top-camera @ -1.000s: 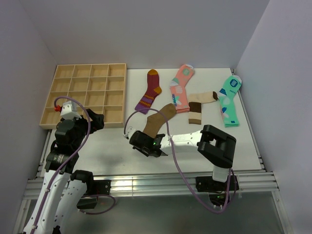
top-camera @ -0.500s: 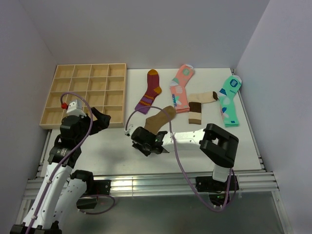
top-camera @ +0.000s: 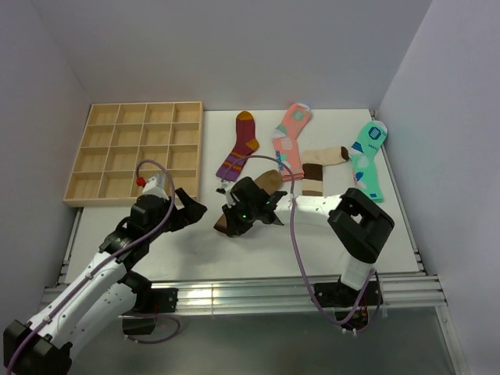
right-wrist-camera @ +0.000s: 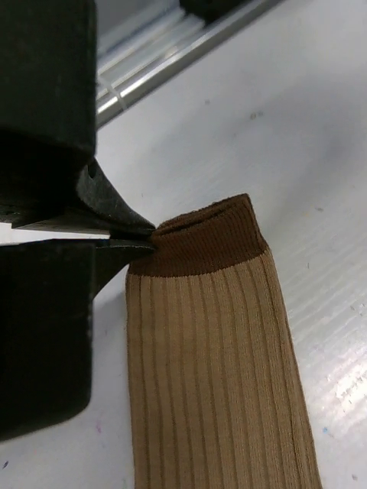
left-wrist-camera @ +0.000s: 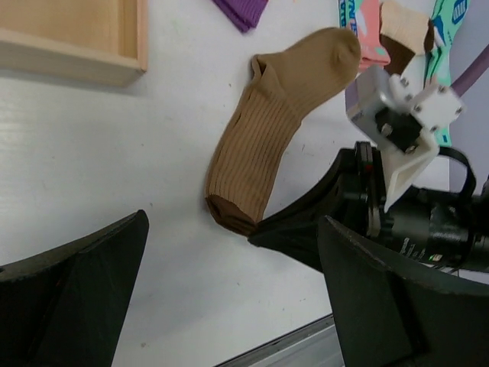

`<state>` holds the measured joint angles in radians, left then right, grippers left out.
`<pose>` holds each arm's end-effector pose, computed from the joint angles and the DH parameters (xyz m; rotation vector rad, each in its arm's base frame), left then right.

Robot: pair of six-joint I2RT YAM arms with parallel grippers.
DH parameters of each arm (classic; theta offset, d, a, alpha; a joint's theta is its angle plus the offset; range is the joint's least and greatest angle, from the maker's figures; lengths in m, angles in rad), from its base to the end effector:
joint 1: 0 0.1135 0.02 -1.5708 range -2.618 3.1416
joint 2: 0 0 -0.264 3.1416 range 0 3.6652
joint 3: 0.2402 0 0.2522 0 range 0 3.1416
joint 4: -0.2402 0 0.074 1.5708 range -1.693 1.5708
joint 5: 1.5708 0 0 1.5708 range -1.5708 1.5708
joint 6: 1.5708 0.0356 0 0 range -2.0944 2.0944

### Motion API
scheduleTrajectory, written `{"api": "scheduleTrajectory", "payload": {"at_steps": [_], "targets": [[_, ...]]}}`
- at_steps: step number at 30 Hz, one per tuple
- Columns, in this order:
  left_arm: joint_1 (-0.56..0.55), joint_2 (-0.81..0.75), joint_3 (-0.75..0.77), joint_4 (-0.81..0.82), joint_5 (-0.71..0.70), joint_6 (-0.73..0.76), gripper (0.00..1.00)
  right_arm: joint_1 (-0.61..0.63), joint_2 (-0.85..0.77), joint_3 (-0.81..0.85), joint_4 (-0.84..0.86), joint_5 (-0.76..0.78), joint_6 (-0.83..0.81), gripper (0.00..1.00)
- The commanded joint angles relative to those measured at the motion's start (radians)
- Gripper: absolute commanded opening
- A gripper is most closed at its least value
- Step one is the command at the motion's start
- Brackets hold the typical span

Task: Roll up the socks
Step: Roll the sock at the center of the board.

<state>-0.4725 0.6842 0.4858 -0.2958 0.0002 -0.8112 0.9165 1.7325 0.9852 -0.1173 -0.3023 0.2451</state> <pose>0.1459 -0.0746 0.2389 -0.3641 2.1305 -0.7728 0.2065 0.2866 0.1694 -0.9872 2.3897 0.8507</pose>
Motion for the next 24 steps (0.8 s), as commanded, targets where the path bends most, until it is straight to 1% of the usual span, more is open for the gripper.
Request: {"api": "scheduleTrajectory", "payload": {"at_steps": [1,5,6,11,14,18,24], "targets": [[-0.070,0.024,-0.013,0.089,-0.074,-0.089,0.98,-0.060,-0.011,-0.031,0.086,-0.182,0.062,0.00],[-0.130,0.055,-0.049,0.129,-0.120,-0.150,0.97,-0.108,0.021,-0.042,0.113,-0.253,0.094,0.00],[-0.149,0.063,-0.070,0.142,-0.123,-0.161,0.96,-0.116,0.036,-0.045,0.114,-0.265,0.100,0.00],[-0.204,0.100,-0.110,0.222,-0.146,-0.230,0.95,-0.156,0.093,-0.040,0.146,-0.336,0.126,0.00],[-0.228,0.124,-0.116,0.237,-0.166,-0.250,0.95,-0.169,0.131,-0.033,0.149,-0.374,0.135,0.00],[-0.248,0.143,-0.124,0.248,-0.186,-0.269,0.93,-0.192,0.147,-0.059,0.206,-0.412,0.175,0.00],[-0.261,0.147,-0.147,0.267,-0.204,-0.289,0.90,-0.238,0.157,-0.079,0.245,-0.431,0.217,0.00]]}}
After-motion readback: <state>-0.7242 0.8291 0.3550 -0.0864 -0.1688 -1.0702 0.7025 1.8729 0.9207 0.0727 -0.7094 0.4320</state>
